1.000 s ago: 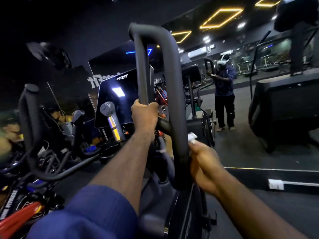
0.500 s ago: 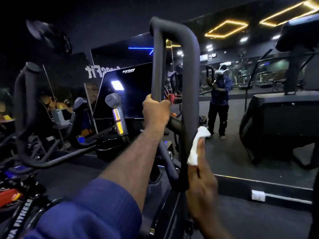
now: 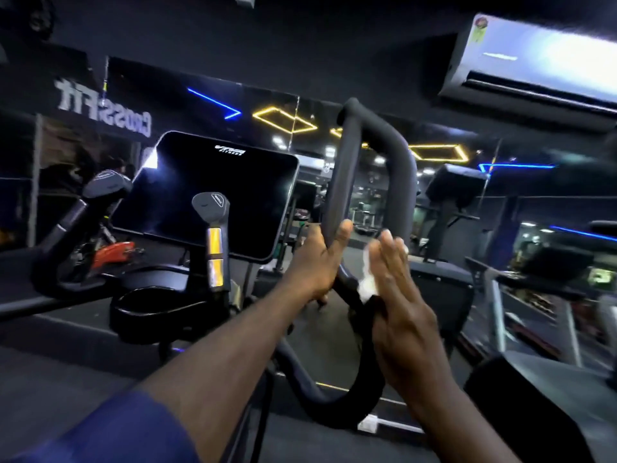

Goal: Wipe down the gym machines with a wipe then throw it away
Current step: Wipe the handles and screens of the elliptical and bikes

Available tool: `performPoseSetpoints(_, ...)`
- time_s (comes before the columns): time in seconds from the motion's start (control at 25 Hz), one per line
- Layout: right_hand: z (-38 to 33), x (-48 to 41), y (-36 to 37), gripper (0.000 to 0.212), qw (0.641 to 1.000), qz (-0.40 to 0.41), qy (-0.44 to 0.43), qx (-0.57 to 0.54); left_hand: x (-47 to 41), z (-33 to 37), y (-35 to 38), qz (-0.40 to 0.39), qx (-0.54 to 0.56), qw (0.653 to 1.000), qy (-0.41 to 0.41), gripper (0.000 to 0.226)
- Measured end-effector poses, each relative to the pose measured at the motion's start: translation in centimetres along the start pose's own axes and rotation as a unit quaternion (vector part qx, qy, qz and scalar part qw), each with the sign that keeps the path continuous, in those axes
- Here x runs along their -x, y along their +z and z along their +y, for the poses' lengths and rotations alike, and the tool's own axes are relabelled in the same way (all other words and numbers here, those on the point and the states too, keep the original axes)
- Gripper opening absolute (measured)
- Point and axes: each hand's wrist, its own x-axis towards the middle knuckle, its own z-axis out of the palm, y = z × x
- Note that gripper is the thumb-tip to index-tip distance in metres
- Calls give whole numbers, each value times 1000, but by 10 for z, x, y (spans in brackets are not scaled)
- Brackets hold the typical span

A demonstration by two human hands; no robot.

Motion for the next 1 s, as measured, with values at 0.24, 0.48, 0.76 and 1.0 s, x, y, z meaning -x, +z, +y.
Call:
performPoseSetpoints(0.24,-31,30,33,62,985,-6,-19,170,1,-17,-19,-61,284,950,-114,80)
performPoseSetpoints(0.48,-38,-101,24,60,997,36,72,-6,-36,-3,-32,-85,453,869,-178,103)
performPoseSetpoints(0.76,-28,-105,31,71,997,-64,-42,27,-63,16,-50,-134,495,845,-150,121)
performPoseSetpoints(1.0,-8,-216,18,56,994,-36,-52,91,-99,44,-57,-137,494,853,-100,122)
